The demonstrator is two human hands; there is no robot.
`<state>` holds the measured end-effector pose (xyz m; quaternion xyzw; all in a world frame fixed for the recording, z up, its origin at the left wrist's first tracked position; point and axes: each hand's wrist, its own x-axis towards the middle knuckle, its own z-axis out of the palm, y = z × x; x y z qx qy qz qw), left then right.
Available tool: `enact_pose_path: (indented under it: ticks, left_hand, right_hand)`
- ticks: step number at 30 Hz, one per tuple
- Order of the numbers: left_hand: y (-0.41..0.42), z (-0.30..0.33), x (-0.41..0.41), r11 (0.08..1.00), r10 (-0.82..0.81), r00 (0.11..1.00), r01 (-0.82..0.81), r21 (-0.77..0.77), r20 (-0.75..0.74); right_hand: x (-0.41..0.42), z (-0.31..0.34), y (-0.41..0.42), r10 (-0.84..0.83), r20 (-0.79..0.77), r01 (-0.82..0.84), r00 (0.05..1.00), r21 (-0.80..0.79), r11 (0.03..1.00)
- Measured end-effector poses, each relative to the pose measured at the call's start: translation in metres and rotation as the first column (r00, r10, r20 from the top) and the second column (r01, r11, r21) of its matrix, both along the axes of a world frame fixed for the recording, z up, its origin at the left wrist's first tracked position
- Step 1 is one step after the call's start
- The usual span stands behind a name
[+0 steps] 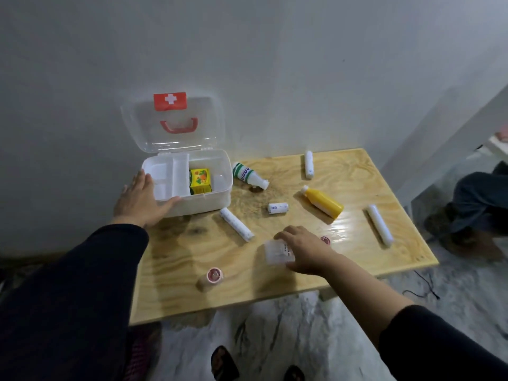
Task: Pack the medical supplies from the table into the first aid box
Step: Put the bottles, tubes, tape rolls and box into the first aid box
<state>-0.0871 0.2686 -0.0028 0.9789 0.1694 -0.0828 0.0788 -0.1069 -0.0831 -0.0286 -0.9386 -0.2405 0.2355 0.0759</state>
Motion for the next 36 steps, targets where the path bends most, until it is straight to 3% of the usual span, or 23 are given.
enact_pose_path:
  ticks: [8, 13, 18, 32, 36]
  left_hand:
    - [0.006, -0.008, 0.002, 0.994, 0.052, 0.997, -0.046, -0.099, 0.056]
    - [0.006, -0.007, 0.000, 0.984, 0.082, 0.995, -0.072, -0.163, 0.053]
    - [0.007, -0.008, -0.001, 0.966, 0.106, 0.992, -0.088, -0.242, 0.063]
    - [0.011, -0.011, -0.001, 0.952, 0.116, 0.986, -0.076, -0.296, 0.118]
    - [0.009, -0.010, -0.002, 0.953, 0.119, 0.985, -0.078, -0.294, 0.124]
  right_hand:
    - [0.013, -0.005, 0.002, -0.028, 0.069, 0.030, 0.997, -0.021, 0.999]
    - [0.041, 0.035, 0.022, -0.054, 0.255, 0.040, 0.966, 0.059, 0.997]
    - [0.081, 0.077, 0.067, -0.079, 0.345, 0.063, 0.935, 0.058, 0.996]
    - [0.135, 0.053, 0.208, 0.051, 0.411, -0.011, 0.910, -0.099, 0.995]
    - [0.135, 0.031, 0.222, -0.026, 0.330, 0.019, 0.944, 0.024, 1.000]
